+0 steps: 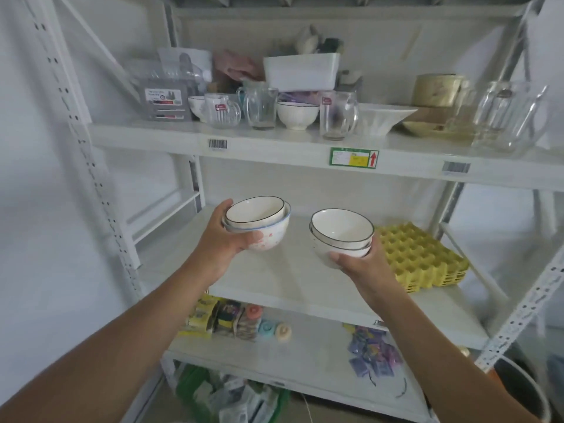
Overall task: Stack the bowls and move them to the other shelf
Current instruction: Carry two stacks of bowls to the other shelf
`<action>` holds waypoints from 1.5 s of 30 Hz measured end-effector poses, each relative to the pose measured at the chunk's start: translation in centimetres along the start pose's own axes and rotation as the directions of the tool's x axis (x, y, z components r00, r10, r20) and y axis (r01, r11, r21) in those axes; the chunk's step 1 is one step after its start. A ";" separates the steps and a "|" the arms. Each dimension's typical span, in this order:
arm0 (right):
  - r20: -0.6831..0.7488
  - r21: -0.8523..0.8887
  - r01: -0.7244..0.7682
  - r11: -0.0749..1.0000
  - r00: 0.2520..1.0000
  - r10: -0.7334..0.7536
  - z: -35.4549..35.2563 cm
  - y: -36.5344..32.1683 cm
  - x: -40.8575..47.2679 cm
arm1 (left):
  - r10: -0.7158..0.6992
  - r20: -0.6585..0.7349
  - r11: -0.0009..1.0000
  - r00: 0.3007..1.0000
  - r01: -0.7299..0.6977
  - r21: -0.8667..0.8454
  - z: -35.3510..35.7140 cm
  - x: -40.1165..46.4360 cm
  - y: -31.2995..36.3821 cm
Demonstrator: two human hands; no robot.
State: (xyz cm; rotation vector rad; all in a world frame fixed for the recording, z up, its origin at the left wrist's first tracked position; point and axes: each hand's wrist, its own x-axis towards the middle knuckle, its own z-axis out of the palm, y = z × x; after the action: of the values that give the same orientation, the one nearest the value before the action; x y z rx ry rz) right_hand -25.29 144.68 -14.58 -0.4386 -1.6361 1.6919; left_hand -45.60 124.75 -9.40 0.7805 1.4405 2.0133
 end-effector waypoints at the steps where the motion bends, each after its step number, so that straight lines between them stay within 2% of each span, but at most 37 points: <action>1: 0.003 -0.001 0.004 1.000 1.000 -0.004 0.2 0.6 1.1 | 0.001 0.002 1.000 1.000 -0.001 0.008 -0.3 1.2 -0.4; 11: -0.058 -0.048 0.026 0.998 0.998 -0.029 2.6 6.7 10.1 | 0.052 0.005 0.997 0.999 -0.052 0.061 -4.8 12.1 -5.0; 15: -0.099 -0.079 -0.032 0.996 0.995 0.024 2.7 11.2 13.1 | 0.103 0.022 0.983 0.994 -0.105 0.147 -6.7 15.4 -7.7; 23: -0.181 -0.112 -0.132 0.985 0.977 0.111 2.6 20.0 18.1 | 0.082 -0.117 0.983 0.990 -0.061 0.176 -9.3 20.5 -15.0; 34: -0.147 -0.163 -0.164 0.973 0.979 0.140 4.1 27.1 25.2 | 0.146 -0.217 0.945 0.965 -0.070 0.320 -10.8 25.2 -23.5; 38: -0.112 -0.187 -0.172 0.967 0.982 0.153 4.5 28.5 27.1 | 0.129 -0.288 0.946 0.949 -0.031 0.322 -11.3 26.3 -25.0; 45: -0.091 -0.182 -0.178 0.967 0.982 0.164 5.4 30.1 28.8 | 0.132 -0.325 0.924 0.936 0.002 0.382 -12.3 27.5 -26.9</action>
State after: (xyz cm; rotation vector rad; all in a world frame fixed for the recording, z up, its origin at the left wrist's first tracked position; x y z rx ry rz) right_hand -56.37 163.27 -35.86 -0.7479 -1.7532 1.6257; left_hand -70.84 144.12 -34.34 0.6509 2.0759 2.0209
